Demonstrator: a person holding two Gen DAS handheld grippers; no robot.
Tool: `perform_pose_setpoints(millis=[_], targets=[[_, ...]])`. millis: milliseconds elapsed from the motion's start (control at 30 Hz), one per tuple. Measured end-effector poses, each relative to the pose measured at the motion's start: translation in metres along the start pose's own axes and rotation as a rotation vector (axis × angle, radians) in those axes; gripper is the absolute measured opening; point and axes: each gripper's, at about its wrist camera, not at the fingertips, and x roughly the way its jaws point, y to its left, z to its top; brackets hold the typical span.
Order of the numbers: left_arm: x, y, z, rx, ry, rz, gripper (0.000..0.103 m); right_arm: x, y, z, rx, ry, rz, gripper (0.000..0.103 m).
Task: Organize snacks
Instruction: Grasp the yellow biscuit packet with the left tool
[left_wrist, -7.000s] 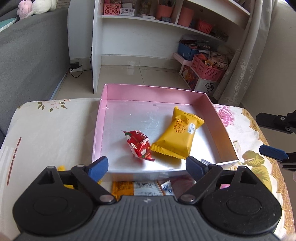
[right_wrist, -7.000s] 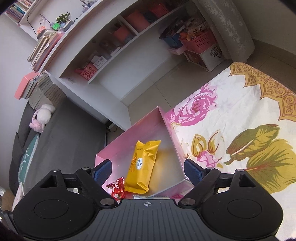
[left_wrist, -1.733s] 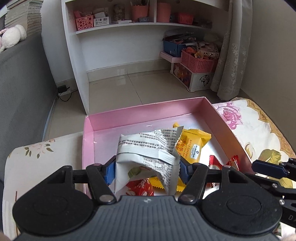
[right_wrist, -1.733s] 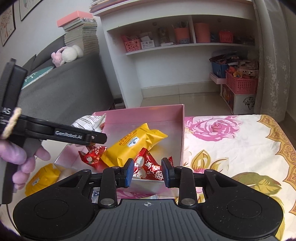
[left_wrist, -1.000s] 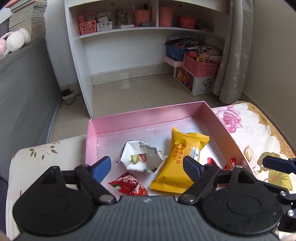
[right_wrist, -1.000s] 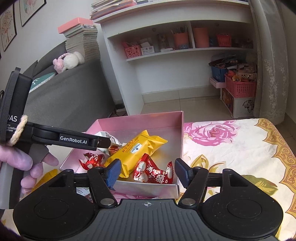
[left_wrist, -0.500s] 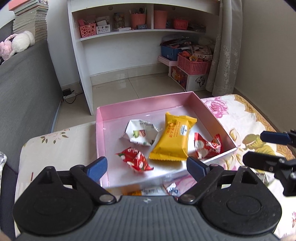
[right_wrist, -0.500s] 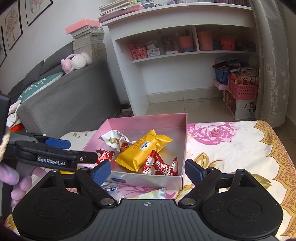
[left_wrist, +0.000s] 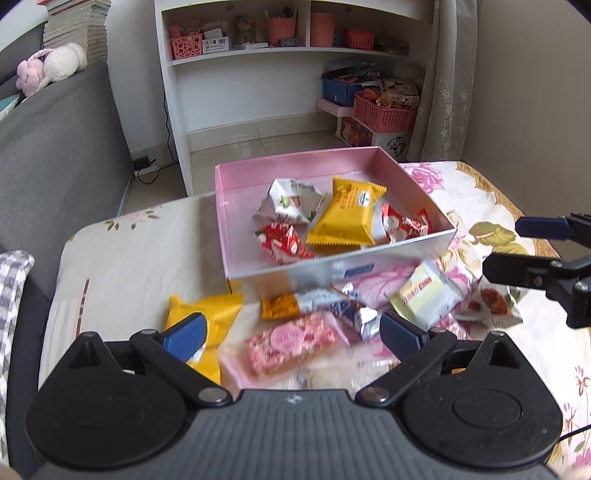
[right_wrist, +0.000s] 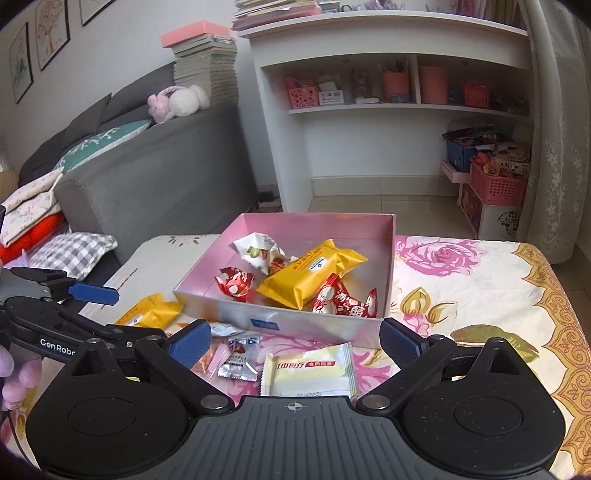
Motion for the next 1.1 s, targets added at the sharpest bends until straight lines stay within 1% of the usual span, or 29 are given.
perform_pose_setpoints(millis=[333,600,733,867,967,1100], targets=[[-0.007,0.012,-0.041,-0.061,0.035,-0.013,0.1,-0.006,0.015,-0.02,-0.063,0.012,0.0,0.1],[-0.004,0.01,-0.064,-0.017,0.051,-0.002,0.1,-0.008,0.022,-0.042,-0.147,0.019,0.007,0.1],[-0.004,0.012,-0.072,-0.038,0.05,-0.038,0.1,-0.007,0.023,-0.053,-0.188,0.027,0.023,0.1],[-0.003,0.013,-0.078,-0.041,0.046,-0.056,0.1,-0.003,0.023,-0.062,-0.211,0.052,0.049,0.1],[0.001,0.012,-0.081,-0.043,0.063,-0.074,0.1,0.0,0.025,-0.067,-0.228,0.068,0.073,0.1],[0.006,0.01,-0.086,-0.035,0.084,-0.079,0.1,0.006,0.03,-0.073,-0.252,0.097,0.096,0.1]])
